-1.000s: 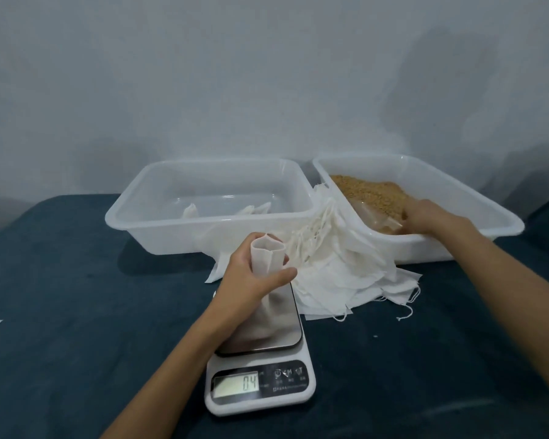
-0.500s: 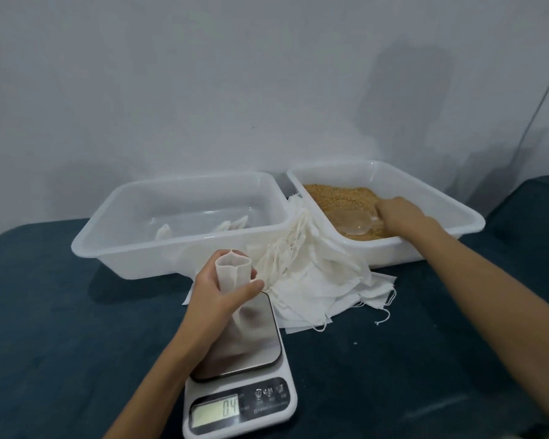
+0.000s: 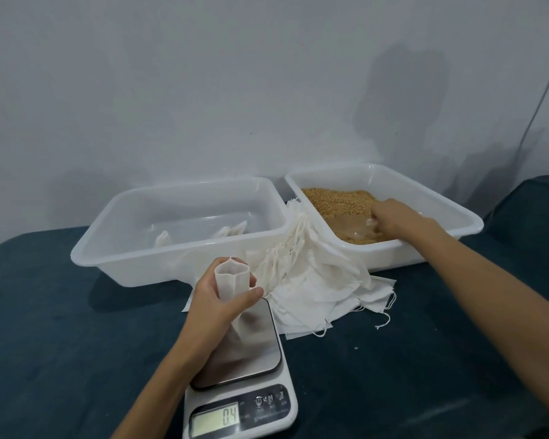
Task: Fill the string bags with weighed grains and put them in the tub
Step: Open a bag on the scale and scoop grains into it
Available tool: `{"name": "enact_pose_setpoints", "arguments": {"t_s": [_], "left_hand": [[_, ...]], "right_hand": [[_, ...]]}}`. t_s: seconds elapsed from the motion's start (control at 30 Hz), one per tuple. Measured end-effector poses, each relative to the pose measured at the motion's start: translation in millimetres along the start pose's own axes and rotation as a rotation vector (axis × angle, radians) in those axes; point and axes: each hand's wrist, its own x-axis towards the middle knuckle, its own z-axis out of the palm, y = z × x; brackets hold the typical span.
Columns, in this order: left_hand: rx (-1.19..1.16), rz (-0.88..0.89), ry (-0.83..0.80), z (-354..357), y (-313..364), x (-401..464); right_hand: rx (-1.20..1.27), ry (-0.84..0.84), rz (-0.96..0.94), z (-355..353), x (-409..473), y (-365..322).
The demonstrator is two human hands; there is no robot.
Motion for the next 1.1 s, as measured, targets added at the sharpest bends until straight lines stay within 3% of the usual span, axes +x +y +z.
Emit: {"name": "enact_pose_setpoints", "arguments": {"t_s": [0.27, 0.53, 0.67, 0.77, 0.87, 1.1], "left_hand": [[-0.018, 0.003, -0.002, 0, 0, -1], [-0.039, 0.017, -0.034, -2, -4, -3], [-0.055, 0.001, -0.082, -3, -6, -4], [-0.042, -0.008, -0.131, -3, -4, -6], [-0.025, -0.024, -0.161, -4, -3, -9], [-0.049, -0.039, -0.204, -7, 2, -13]], "right_hand": [[0.252, 0.054, 0.078, -13, -16, 25], [0.556, 0.154, -0.171, -50, -53, -12], [0.704, 0.126, -0.374, -75, -88, -50], [0.685, 0.056, -0.519, -87, -113, -76], [0.556, 0.102, -0.602, -94, -130, -89], [0.318, 0.164, -0.630, -115, -139, -98]]}}
